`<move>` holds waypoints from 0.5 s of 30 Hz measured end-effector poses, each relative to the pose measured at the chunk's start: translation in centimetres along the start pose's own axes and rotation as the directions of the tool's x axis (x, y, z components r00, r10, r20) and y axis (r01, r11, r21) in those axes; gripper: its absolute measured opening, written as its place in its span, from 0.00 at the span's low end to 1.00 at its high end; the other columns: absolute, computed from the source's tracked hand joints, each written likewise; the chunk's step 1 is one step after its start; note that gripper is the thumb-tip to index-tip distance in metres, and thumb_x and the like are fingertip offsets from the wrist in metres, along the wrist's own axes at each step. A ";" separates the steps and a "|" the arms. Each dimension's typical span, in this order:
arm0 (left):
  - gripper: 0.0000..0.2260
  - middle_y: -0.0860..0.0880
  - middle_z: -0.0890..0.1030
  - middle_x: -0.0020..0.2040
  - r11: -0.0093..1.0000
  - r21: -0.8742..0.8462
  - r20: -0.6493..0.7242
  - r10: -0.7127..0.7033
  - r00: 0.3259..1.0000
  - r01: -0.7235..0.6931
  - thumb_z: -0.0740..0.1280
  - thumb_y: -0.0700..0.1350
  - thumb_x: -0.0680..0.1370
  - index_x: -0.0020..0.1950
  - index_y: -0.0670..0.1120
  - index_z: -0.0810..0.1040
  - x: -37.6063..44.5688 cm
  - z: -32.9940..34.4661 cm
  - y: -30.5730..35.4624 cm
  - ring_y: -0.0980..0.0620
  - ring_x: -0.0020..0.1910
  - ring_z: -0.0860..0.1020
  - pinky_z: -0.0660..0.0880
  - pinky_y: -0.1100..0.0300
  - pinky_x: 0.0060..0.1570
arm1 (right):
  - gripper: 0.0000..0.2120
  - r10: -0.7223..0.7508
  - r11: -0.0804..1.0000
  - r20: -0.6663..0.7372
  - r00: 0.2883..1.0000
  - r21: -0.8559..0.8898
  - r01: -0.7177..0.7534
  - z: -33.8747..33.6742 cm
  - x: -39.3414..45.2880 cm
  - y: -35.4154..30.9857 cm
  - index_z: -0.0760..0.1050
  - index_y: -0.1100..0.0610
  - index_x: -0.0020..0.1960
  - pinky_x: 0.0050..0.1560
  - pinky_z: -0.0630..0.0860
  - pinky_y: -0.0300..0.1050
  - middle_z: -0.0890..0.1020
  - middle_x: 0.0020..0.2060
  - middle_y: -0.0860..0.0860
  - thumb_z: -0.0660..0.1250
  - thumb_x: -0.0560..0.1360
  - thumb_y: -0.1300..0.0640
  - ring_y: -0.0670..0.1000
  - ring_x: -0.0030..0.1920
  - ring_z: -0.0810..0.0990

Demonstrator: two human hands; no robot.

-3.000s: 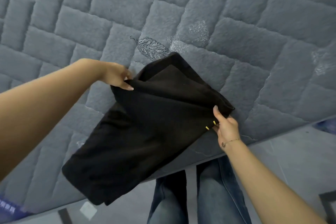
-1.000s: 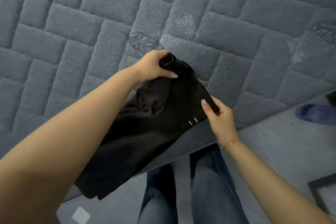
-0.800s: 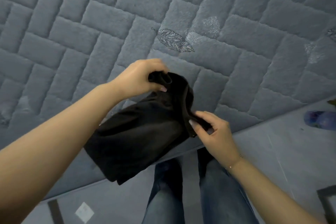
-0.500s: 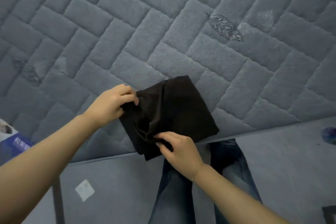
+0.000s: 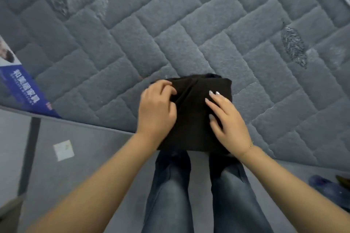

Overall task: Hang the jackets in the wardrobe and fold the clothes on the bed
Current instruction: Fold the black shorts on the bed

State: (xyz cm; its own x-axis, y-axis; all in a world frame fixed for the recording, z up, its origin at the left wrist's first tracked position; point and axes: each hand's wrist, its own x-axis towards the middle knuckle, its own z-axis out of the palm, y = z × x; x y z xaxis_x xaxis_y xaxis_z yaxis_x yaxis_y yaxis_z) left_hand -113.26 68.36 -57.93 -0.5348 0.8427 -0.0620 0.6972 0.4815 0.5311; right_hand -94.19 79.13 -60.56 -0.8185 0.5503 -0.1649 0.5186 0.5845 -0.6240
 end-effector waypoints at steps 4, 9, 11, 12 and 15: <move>0.22 0.45 0.57 0.80 0.975 0.194 0.243 -0.158 0.957 0.111 0.56 0.50 0.84 0.78 0.50 0.61 -2.6 6.3 1.6 0.47 0.79 0.55 0.53 0.42 0.75 | 0.28 0.011 0.937 0.294 0.956 -0.336 0.092 1.3 3.7 4.0 0.53 0.50 0.79 0.77 0.47 0.58 0.51 0.79 0.51 0.55 0.82 0.45 0.52 0.79 0.46; 0.25 0.52 0.39 0.79 0.888 0.458 0.245 -0.167 0.955 0.038 0.42 0.61 0.82 0.79 0.58 0.45 -2.9 11.3 -4.7 0.54 0.79 0.42 0.41 0.31 0.72 | 0.31 -0.067 0.841 0.280 0.958 -0.501 0.205 5.3 5.2 8.0 0.47 0.48 0.80 0.76 0.39 0.56 0.48 0.79 0.51 0.48 0.81 0.39 0.53 0.79 0.45; 0.26 0.50 0.46 0.80 0.900 0.430 0.169 -0.162 0.972 0.075 0.46 0.61 0.82 0.79 0.57 0.50 -2.9 12.6 -5.1 0.52 0.79 0.49 0.46 0.29 0.71 | 0.31 -0.096 0.838 0.267 0.959 -0.498 0.223 6.4 5.3 9.2 0.46 0.49 0.80 0.76 0.37 0.57 0.47 0.79 0.52 0.48 0.81 0.38 0.54 0.79 0.44; 0.26 0.49 0.47 0.80 0.899 0.432 0.152 -0.154 0.976 0.075 0.48 0.61 0.82 0.79 0.56 0.50 -2.9 12.8 -5.2 0.52 0.79 0.50 0.47 0.28 0.70 | 0.31 -0.102 0.842 0.257 0.961 -0.493 0.221 6.6 5.5 9.2 0.46 0.49 0.80 0.76 0.37 0.58 0.47 0.79 0.53 0.48 0.81 0.39 0.55 0.79 0.45; 0.27 0.48 0.47 0.81 0.879 0.467 0.166 -0.193 0.967 0.096 0.48 0.60 0.82 0.79 0.56 0.47 -2.8 12.2 -4.5 0.53 0.79 0.45 0.47 0.26 0.69 | 0.32 -0.114 0.859 0.300 0.947 -0.449 0.246 5.8 5.6 8.5 0.47 0.51 0.80 0.76 0.37 0.59 0.48 0.79 0.54 0.50 0.81 0.40 0.56 0.79 0.45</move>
State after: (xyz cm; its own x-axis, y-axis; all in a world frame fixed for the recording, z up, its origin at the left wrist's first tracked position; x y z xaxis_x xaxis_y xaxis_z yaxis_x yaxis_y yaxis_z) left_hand -109.00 66.77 -70.47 -0.5726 0.7617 -0.3032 0.7847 0.6163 0.0666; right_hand -95.79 83.77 -71.21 -0.9086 0.2756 -0.3138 0.3553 0.9050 -0.2339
